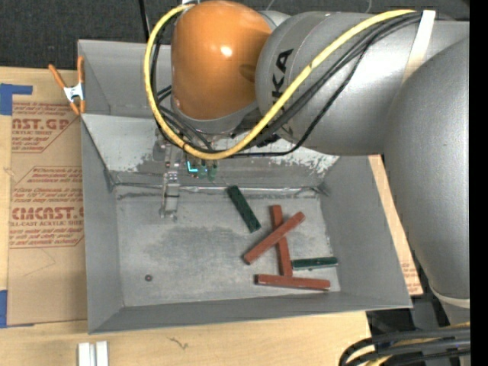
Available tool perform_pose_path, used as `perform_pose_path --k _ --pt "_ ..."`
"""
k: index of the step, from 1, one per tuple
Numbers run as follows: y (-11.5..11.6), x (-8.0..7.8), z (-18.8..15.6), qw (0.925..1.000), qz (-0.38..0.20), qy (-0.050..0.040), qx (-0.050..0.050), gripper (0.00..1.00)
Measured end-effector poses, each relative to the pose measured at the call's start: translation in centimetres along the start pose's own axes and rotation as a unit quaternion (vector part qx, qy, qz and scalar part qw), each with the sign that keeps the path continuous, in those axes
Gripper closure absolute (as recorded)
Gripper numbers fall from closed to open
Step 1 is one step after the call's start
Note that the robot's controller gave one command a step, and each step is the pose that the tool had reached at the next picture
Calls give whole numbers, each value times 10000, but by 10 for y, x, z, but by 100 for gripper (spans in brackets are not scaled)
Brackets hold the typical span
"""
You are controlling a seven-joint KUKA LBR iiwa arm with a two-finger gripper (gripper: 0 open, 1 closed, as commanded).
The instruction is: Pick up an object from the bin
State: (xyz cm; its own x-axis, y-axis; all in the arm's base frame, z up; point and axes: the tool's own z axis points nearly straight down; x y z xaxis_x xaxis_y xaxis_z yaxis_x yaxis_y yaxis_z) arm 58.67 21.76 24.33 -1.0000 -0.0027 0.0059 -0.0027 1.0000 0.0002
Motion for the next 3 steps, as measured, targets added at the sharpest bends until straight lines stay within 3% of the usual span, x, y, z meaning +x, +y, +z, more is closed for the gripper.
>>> perform_pose_path --k 1,2,3 --pt "-26 1 176 9583 -2858 -11 4 0" --pt "-112 52 74 9580 -2867 -54 22 0" --pt "-214 48 33 9442 -3293 -44 29 0"
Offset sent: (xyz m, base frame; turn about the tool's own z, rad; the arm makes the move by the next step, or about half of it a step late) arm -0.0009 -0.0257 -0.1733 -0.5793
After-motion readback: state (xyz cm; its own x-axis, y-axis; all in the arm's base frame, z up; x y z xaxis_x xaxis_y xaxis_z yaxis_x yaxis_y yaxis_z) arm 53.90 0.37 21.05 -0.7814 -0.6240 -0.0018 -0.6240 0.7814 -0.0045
